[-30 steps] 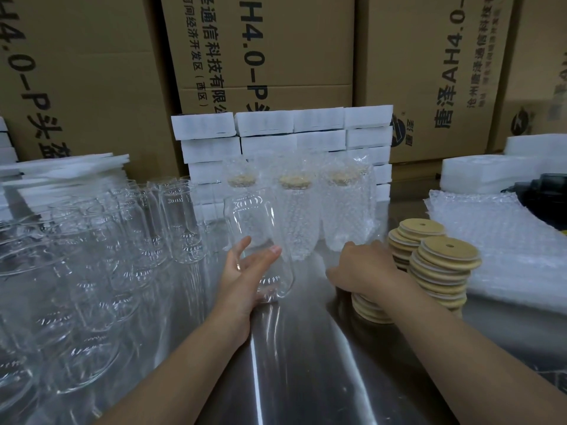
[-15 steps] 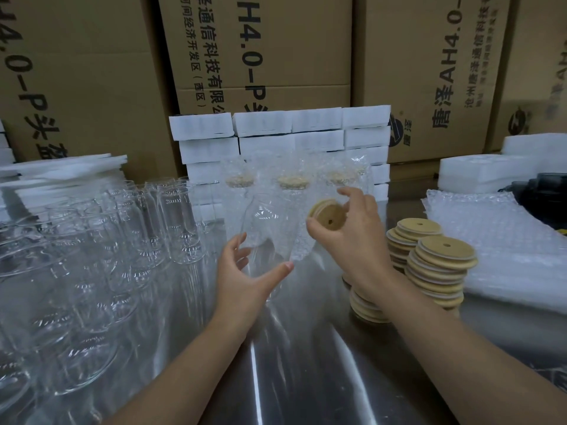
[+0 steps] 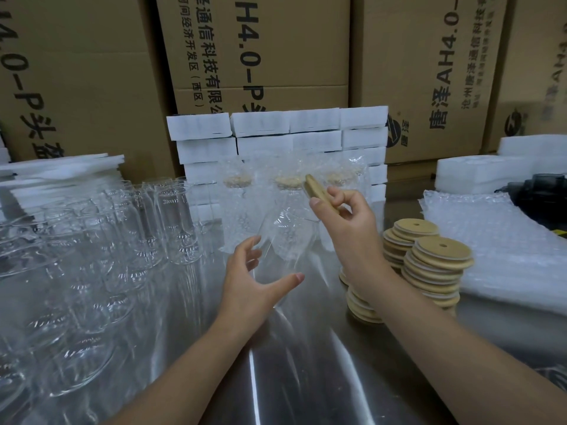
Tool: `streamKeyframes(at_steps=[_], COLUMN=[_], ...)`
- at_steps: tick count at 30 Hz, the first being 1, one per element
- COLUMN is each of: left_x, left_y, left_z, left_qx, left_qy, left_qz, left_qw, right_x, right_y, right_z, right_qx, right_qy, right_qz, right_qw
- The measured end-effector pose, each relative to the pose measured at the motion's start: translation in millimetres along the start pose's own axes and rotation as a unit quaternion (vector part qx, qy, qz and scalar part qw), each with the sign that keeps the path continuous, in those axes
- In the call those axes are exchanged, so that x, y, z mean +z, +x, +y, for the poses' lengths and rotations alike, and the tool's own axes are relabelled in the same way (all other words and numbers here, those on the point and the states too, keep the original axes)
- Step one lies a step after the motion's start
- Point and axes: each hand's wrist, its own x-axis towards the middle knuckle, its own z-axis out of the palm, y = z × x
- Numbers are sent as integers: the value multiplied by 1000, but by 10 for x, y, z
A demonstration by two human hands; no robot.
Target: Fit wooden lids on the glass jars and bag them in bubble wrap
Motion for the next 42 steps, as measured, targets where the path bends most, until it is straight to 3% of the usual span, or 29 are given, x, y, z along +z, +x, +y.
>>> streamKeyframes(at_steps=[5,11,36,42], left_x=[14,13,-5,-9], left_y=[-16,-29,9,17], left_z=[20,42,-8,11], left_qx=[1,5,6,-7], left_qy=[12,9,2,-7], left_qz=[-13,-18,-15,-11], left_qw=[1000,1000,1000,1000], right_x=[26,18,108,38], right_y=[-61,-72,-164,-120], right_z=[12,-12,49,-40], right_qx=[-17,-37,-43,-35], right_qy=[17,-50,-84,-170], right_qz=[-74,-133,-113,-140], right_qw=[997,989,989,975])
